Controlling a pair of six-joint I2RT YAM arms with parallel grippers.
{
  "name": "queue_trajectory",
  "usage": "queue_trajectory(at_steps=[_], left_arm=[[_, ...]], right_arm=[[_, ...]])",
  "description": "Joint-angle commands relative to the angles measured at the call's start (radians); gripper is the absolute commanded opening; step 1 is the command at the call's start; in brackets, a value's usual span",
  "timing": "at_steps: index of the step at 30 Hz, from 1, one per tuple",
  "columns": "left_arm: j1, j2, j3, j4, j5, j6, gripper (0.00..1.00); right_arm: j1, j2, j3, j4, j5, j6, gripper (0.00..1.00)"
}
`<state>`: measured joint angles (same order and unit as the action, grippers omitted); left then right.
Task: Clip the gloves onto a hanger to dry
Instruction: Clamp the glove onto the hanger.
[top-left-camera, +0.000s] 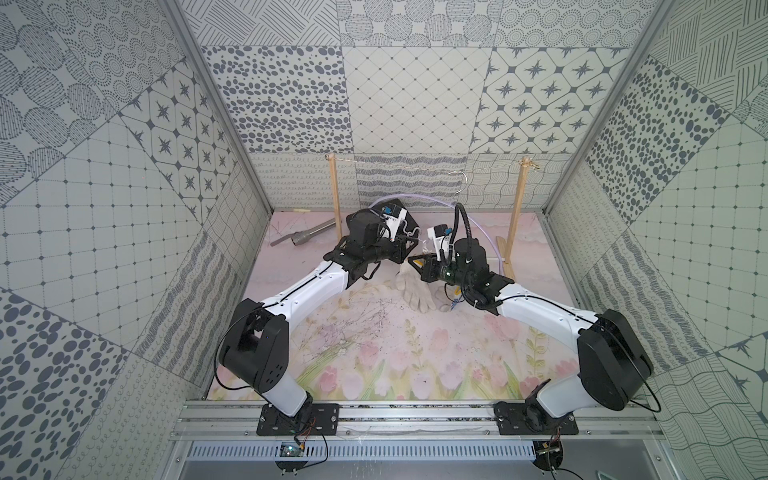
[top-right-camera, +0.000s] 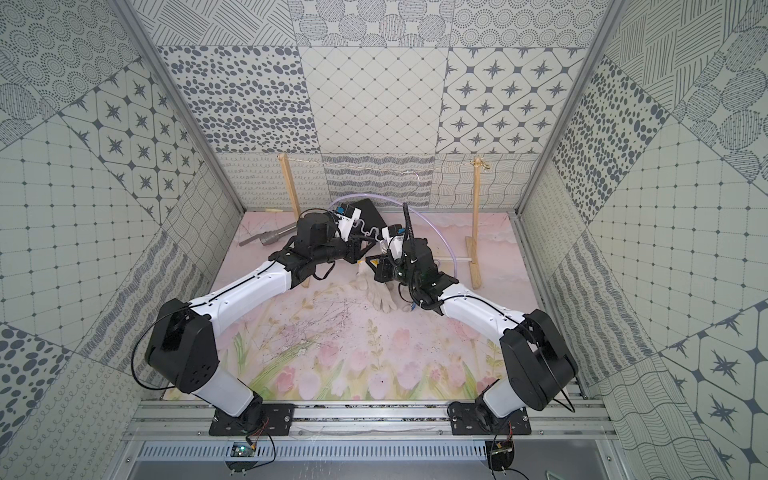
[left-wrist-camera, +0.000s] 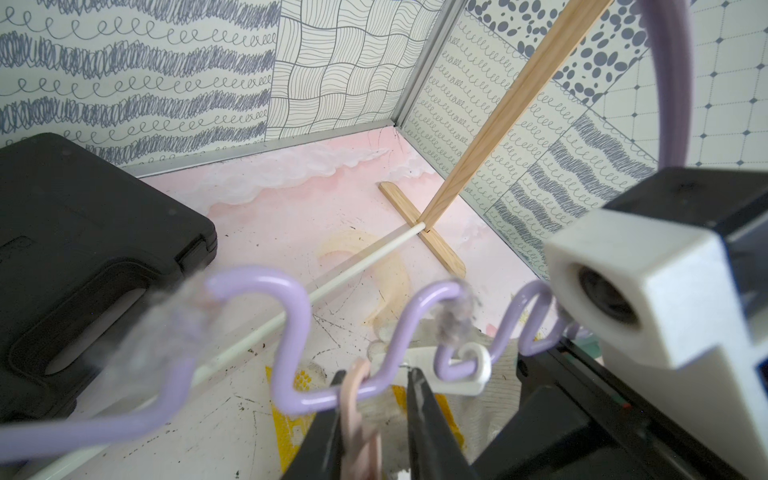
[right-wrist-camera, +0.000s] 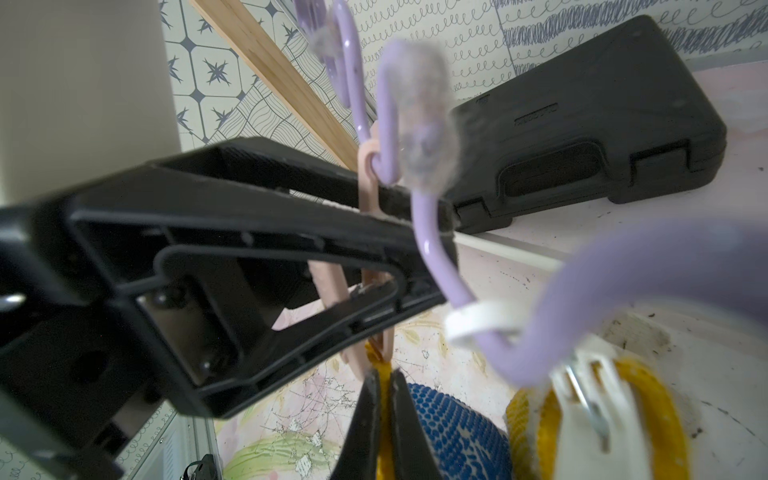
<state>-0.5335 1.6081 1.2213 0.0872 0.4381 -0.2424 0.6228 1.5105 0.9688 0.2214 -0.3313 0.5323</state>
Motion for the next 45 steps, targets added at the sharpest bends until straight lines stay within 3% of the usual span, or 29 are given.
queue_trajectory(at_steps=[1,16,35,37,38,39,40,45], left_arm=[[0.001,-0.018,-0.008,0.063,0.069,-0.022,0.00],[0.004,-0.054,-0.036,0.047,0.074,-0.022,0.00],[0.013,-0.060,-0.046,0.049,0.098,-0.042,0.00],[0.013,-0.063,-0.048,0.050,0.103,-0.041,0.13],[0.013,-0.065,-0.048,0.049,0.103,-0.039,0.23],[0.014,-0.067,-0.050,0.046,0.098,-0.037,0.42],[0.014,-0.070,-0.049,0.043,0.092,-0.037,0.51],[0.029,-0.080,-0.060,0.059,0.093,-0.063,0.65]], right_arm=[[0.006,0.023,0.040,0.102,0.002,0.023,0.00],[0.013,0.004,0.024,0.191,0.107,0.075,0.00],[0.013,-0.049,0.005,0.208,0.121,0.076,0.00],[0.013,-0.046,0.003,0.213,0.114,0.082,0.00],[0.013,-0.044,0.002,0.215,0.112,0.082,0.00],[0.012,-0.042,0.000,0.217,0.112,0.083,0.00],[0.013,-0.042,0.000,0.218,0.111,0.086,0.00],[0.014,-0.040,0.001,0.214,0.107,0.086,0.00]])
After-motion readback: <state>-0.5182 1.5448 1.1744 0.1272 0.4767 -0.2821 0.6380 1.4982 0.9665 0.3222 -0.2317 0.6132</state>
